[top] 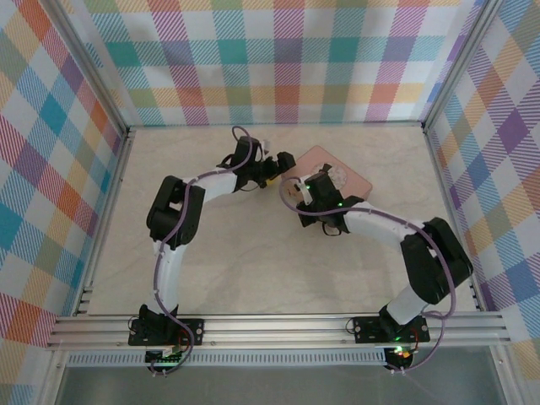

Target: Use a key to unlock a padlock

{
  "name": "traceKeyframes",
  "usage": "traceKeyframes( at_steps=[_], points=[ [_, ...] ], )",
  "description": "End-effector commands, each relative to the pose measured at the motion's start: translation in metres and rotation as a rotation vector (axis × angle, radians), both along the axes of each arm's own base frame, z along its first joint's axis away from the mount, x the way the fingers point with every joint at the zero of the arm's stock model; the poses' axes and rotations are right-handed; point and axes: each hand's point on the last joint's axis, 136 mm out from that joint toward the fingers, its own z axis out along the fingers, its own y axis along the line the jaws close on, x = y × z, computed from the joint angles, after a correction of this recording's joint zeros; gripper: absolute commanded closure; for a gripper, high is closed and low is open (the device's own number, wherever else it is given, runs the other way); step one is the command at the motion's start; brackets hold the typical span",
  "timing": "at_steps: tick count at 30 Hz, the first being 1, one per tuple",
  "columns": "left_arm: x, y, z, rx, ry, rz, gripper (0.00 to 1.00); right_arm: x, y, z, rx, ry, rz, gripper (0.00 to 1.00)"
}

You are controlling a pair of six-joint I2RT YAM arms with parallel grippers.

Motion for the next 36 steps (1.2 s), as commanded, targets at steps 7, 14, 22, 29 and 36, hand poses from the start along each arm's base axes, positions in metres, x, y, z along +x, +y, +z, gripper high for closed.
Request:
traceKeyframes(
  at_steps=[7, 14, 22, 29, 36],
  points=[
    [-0.032, 0.053, 0.056, 0.026, -0.109, 0.101, 0.00, -0.035, 0.033, 0.063, 0.194, -0.011, 0.146, 1.00],
    [-0.077, 0.096, 0.055, 0.123, -0.080, 0.171, 0.00, -0.055, 0.054, 0.087, 0.288, 0.031, 0.224, 1.00],
    [-0.118, 0.141, 0.054, 0.216, -0.054, 0.260, 0.00, -0.073, 0.092, 0.085, 0.340, 0.073, 0.315, 1.00],
    [-0.136, 0.166, 0.045, 0.272, -0.024, 0.315, 0.00, -0.085, 0.125, 0.063, 0.386, 0.153, 0.381, 1.00],
    [-0.137, 0.167, 0.037, 0.276, -0.001, 0.315, 0.00, -0.092, 0.142, 0.022, 0.398, 0.284, 0.397, 1.00]
  ],
)
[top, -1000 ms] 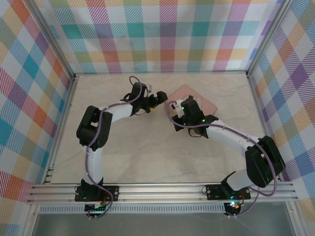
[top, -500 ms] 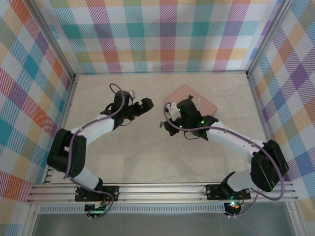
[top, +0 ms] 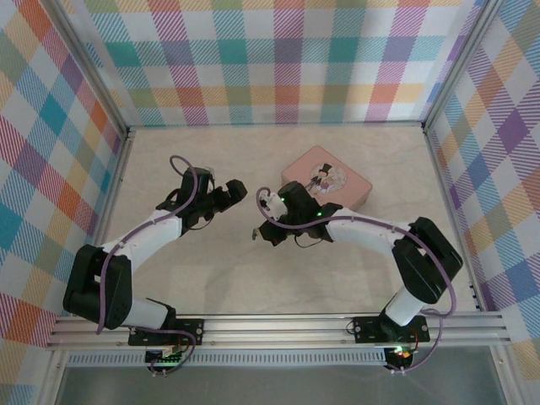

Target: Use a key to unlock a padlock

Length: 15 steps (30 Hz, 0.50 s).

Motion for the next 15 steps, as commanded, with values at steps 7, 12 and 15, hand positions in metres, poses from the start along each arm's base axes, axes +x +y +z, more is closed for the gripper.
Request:
traceKeyframes(
  at_steps=[7, 12, 15],
  points=[
    [0.001, 0.005, -0.005, 0.006, 0.016, 0.012, 0.00, -0.005, 0.003, -0.027, 0.003, 0.053, -0.006, 0.85],
    [0.003, 0.006, -0.003, 0.016, 0.008, 0.010, 0.00, 0.004, -0.030, -0.019, -0.043, 0.016, -0.106, 0.57],
    [0.004, 0.005, -0.001, 0.017, 0.005, 0.004, 0.00, 0.014, -0.059, -0.007, -0.070, -0.006, -0.179, 0.51]
  ],
)
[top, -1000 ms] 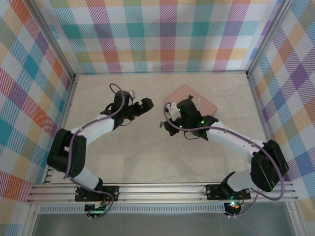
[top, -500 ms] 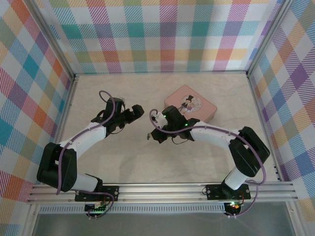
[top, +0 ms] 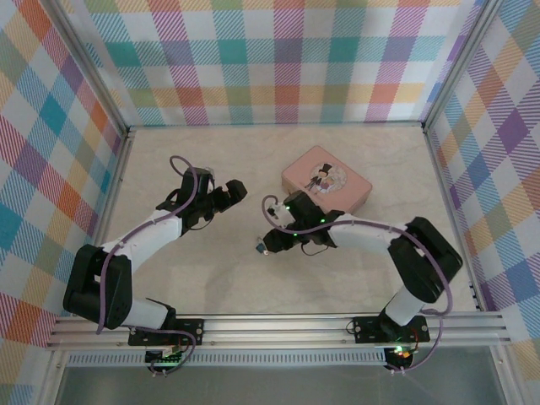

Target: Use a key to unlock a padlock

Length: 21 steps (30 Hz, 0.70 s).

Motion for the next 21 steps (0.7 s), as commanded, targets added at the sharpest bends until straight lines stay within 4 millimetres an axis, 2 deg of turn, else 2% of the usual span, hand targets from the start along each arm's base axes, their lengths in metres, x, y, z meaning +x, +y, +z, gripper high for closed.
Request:
traceKeyframes(
  at_steps=[1, 4, 5, 6, 10, 14, 15, 16, 18, 21],
  points=[
    [0.005, 0.004, 0.001, 0.015, 0.000, 0.003, 0.00, 0.020, -0.032, 0.029, -0.012, -0.073, -0.102, 0.49],
    [0.006, 0.005, 0.005, 0.020, -0.015, 0.001, 0.00, 0.033, -0.066, 0.049, -0.045, -0.106, -0.199, 0.37],
    [0.005, 0.006, 0.005, 0.031, -0.018, 0.001, 0.00, 0.037, -0.078, 0.057, -0.049, -0.115, -0.234, 0.05],
    [0.006, 0.008, 0.006, 0.044, -0.022, 0.001, 0.00, 0.044, -0.092, 0.065, -0.056, -0.131, -0.282, 0.00],
    [0.009, 0.017, 0.013, 0.114, -0.043, 0.003, 0.00, 0.071, -0.151, 0.089, -0.090, -0.205, -0.490, 0.00],
    [0.015, 0.034, 0.028, 0.234, -0.109, 0.008, 0.00, 0.102, -0.244, 0.099, -0.211, -0.245, -0.873, 0.00],
    [0.018, 0.041, 0.034, 0.267, -0.135, 0.023, 0.00, 0.106, -0.272, 0.099, -0.263, -0.260, -0.998, 0.00],
    [0.021, 0.046, 0.040, 0.292, -0.167, 0.031, 0.00, 0.108, -0.292, 0.098, -0.300, -0.277, -1.078, 0.00],
    [0.027, 0.067, 0.050, 0.403, -0.244, 0.070, 0.00, 0.114, -0.325, 0.095, -0.382, -0.364, -1.176, 0.00],
    [0.029, 0.111, 0.048, 0.630, -0.270, 0.171, 0.00, 0.121, -0.351, 0.088, -0.489, -0.534, -1.213, 0.00]
  ],
)
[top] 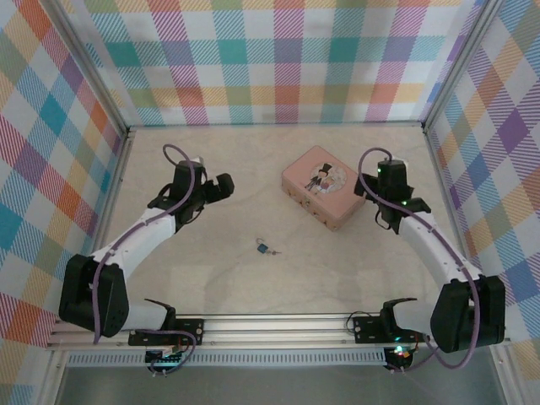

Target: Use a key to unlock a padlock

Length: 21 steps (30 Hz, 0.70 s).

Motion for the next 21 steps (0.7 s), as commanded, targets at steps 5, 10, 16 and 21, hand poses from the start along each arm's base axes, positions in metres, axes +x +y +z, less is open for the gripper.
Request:
traceKeyframes(
  at_steps=[5, 10, 16, 21],
  points=[
    [0.009, 0.105, -0.019, 0.388, -0.016, 0.236, 0.00, 0.015, -0.048, -0.037, -0.240, -0.092, -0.123, 0.00],
    [0.020, 0.123, -0.051, 0.390, -0.028, 0.264, 0.00, 0.021, -0.047, -0.057, -0.205, -0.201, -0.114, 0.00],
    [0.011, 0.105, -0.084, 0.338, -0.235, 0.105, 0.00, 0.026, 0.007, -0.067, -0.086, -0.339, 0.256, 0.00],
    [0.010, 0.106, -0.085, 0.349, -0.277, 0.122, 0.00, 0.033, -0.005, -0.073, -0.078, -0.329, 0.201, 0.00]
  ],
)
